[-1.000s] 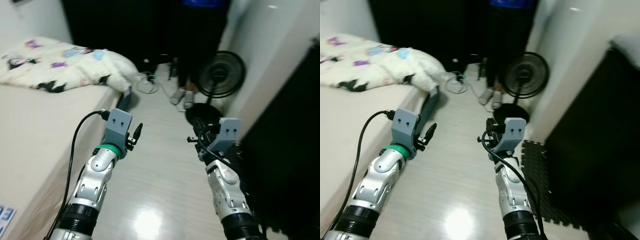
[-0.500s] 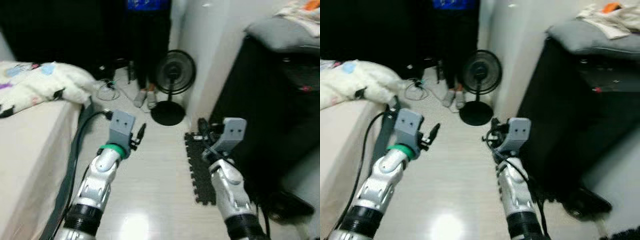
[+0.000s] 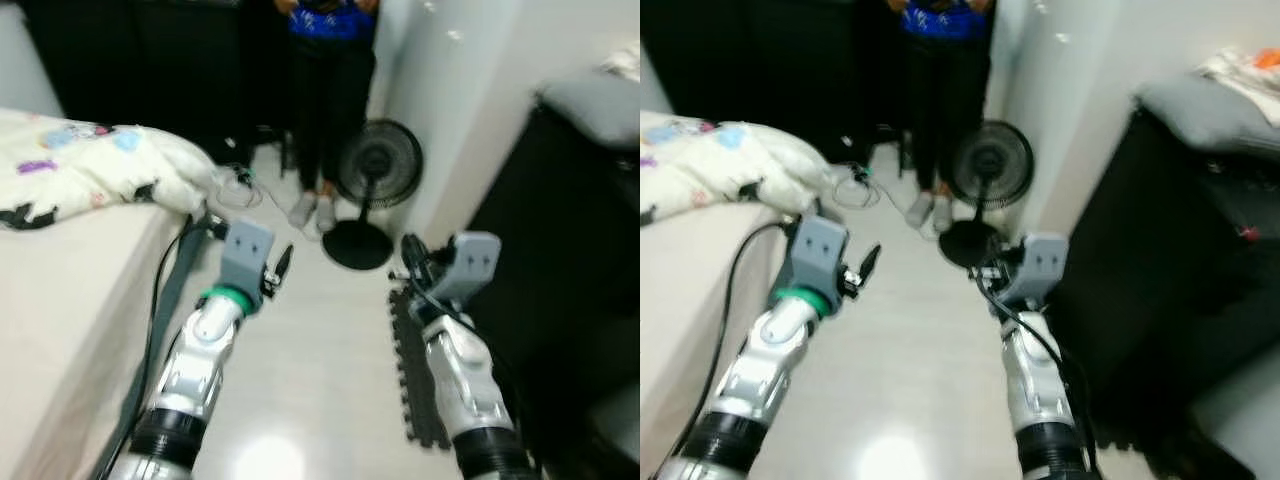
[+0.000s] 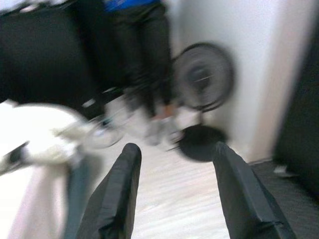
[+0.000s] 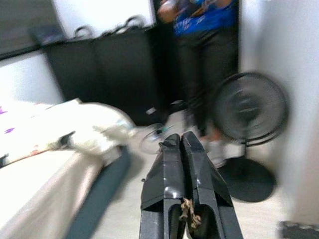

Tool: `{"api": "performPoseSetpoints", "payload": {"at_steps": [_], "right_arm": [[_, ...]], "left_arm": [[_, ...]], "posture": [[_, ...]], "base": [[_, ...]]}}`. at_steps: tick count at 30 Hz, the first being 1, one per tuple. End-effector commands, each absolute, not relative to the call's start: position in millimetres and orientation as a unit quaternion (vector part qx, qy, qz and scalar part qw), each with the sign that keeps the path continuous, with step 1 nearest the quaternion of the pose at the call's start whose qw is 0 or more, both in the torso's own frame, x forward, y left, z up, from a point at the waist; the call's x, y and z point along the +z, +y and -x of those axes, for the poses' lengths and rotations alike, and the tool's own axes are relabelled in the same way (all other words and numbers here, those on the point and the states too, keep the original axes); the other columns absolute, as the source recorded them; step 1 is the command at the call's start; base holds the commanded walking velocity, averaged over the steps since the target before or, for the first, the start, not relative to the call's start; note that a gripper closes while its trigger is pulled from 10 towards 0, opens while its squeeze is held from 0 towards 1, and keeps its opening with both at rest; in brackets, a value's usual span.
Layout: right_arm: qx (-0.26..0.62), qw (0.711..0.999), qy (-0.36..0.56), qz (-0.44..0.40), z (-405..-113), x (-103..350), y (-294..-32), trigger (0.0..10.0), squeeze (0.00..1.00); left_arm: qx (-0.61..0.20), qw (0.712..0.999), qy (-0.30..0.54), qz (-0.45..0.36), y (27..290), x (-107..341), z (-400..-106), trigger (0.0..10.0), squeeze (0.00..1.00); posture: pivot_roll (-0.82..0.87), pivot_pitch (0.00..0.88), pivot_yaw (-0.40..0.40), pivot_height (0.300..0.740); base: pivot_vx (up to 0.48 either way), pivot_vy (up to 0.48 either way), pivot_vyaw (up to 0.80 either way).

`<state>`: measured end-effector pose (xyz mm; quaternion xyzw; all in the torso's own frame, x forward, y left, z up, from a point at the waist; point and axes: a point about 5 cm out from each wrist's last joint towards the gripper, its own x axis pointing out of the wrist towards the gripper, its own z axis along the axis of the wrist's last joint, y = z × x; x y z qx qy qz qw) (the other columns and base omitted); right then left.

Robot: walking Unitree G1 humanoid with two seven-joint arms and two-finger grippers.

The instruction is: Clean up the room

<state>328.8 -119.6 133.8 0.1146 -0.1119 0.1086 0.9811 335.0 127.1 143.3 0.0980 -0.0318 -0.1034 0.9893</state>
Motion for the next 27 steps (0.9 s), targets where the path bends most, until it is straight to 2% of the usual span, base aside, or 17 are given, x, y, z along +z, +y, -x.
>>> {"api": "performPoseSetpoints", "payload": {"at_steps": [1, 27], "right_arm": [[0.092, 0.984, -0.104, -0.109, -328.3, 130.0, -130.9, 10.0, 0.00], [0.090, 0.986, -0.097, -0.097, -328.1, 127.8, -133.7, 10.0, 0.00]], "left_arm": [[-0.114, 0.988, -0.027, -0.096, 119.4, 139.8, -334.0, 10.0, 0.00], [-0.113, 0.989, -0.025, -0.095, 118.7, 136.0, -331.7, 10.0, 0.00]], "posture": [[0.01, 0.004, 0.026, 0.740], [0.01, 0.011, 0.020, 0.740]], "base": [[0.454, 0.000, 0.00], [0.447, 0.000, 0.00]]}}
